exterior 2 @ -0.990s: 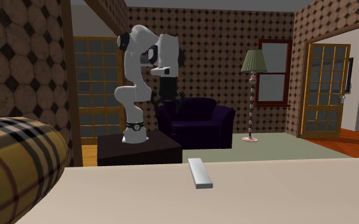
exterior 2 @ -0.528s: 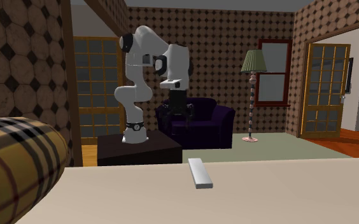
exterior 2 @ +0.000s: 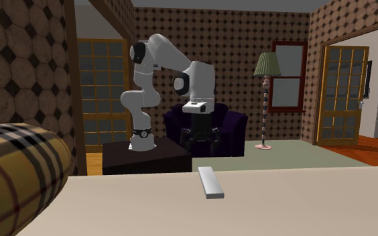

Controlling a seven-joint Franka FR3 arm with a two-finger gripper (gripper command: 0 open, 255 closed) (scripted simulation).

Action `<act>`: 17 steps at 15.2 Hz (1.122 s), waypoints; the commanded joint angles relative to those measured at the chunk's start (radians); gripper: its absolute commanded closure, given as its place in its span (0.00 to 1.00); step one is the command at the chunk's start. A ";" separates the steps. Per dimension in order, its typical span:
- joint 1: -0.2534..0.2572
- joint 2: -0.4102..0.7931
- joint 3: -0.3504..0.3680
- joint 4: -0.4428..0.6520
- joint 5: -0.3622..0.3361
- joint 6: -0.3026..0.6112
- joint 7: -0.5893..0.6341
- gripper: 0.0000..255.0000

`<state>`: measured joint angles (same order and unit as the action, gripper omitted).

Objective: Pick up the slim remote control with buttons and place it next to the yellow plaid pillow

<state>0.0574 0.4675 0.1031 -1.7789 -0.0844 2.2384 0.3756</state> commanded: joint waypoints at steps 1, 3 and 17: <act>0.008 0.082 -0.003 0.089 -0.007 -0.005 0.006 0.00; 0.017 0.166 -0.007 0.187 -0.012 -0.016 0.010 0.00; 0.022 0.255 -0.014 0.216 -0.020 0.046 0.015 0.00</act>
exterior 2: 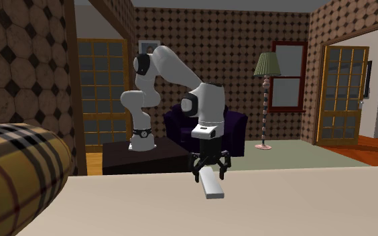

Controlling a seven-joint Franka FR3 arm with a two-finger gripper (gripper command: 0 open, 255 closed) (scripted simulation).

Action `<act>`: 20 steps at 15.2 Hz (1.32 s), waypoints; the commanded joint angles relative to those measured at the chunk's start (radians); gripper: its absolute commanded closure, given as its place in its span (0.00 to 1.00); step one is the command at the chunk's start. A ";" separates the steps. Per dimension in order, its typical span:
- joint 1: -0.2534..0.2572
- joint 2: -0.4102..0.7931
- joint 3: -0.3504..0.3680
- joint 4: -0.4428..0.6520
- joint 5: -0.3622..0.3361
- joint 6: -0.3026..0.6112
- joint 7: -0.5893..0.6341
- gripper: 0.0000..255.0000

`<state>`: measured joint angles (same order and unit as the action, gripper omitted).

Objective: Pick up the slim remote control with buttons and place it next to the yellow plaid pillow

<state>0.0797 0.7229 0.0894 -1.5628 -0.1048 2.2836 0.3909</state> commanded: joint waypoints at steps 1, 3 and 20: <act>0.000 0.000 0.000 0.000 0.000 0.000 0.000 0.00; 0.000 0.000 0.000 0.000 0.000 0.000 0.000 1.00; -0.003 -0.066 0.006 0.005 0.007 -0.070 -0.005 1.00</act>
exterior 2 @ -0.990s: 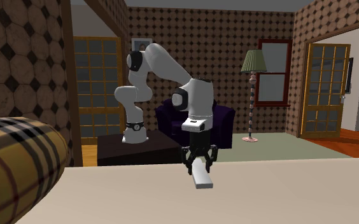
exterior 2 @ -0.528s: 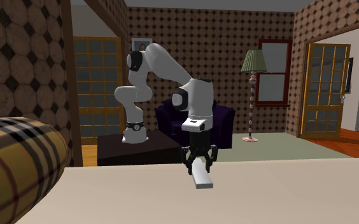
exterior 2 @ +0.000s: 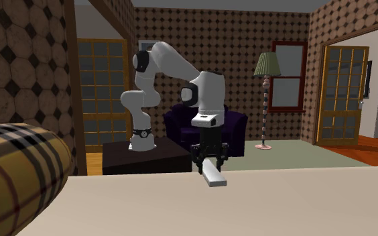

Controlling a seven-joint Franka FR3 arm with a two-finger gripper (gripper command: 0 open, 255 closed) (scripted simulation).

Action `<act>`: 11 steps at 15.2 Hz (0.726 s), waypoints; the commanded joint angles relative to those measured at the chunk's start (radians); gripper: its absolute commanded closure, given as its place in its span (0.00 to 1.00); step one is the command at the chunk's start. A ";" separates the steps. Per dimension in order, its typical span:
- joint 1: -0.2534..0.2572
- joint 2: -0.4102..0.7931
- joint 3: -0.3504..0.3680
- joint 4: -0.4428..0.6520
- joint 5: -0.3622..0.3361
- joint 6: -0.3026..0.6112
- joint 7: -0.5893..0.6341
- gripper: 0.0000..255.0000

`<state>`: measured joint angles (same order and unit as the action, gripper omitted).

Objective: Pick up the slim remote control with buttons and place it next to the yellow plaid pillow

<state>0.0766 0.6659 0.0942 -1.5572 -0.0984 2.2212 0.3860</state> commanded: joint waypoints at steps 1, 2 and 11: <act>-0.001 -0.016 0.001 0.001 0.002 -0.017 -0.001 1.00; -0.001 -0.023 0.002 0.003 0.003 -0.027 -0.002 1.00; -0.003 -0.083 0.007 0.033 0.010 -0.116 -0.008 1.00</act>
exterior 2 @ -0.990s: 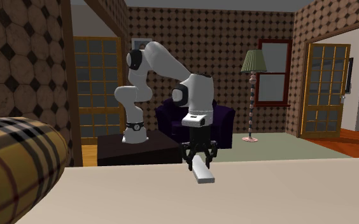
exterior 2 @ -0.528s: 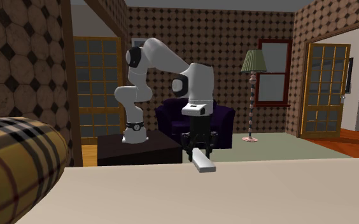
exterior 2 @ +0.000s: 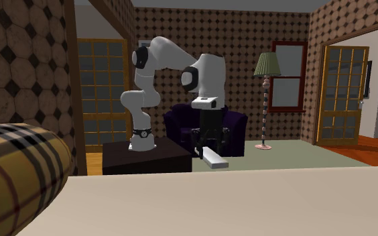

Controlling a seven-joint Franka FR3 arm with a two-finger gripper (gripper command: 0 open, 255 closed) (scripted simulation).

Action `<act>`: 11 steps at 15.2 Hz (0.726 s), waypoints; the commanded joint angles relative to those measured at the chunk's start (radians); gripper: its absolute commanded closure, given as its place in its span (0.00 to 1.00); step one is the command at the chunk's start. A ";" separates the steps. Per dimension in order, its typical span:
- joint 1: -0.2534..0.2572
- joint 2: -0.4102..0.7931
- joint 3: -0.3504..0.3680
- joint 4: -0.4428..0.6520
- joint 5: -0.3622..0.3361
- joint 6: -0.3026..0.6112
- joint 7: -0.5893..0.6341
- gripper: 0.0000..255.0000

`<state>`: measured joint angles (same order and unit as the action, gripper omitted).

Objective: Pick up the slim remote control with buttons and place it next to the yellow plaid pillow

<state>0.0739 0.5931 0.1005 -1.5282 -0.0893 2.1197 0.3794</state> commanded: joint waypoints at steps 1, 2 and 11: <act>-0.001 -0.016 0.001 0.009 0.002 -0.025 -0.002 1.00; -0.001 -0.022 0.002 0.014 0.003 -0.035 -0.003 1.00; -0.002 -0.064 0.005 0.069 0.009 -0.133 -0.008 1.00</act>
<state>0.0733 0.5339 0.1054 -1.4649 -0.0810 1.9975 0.3731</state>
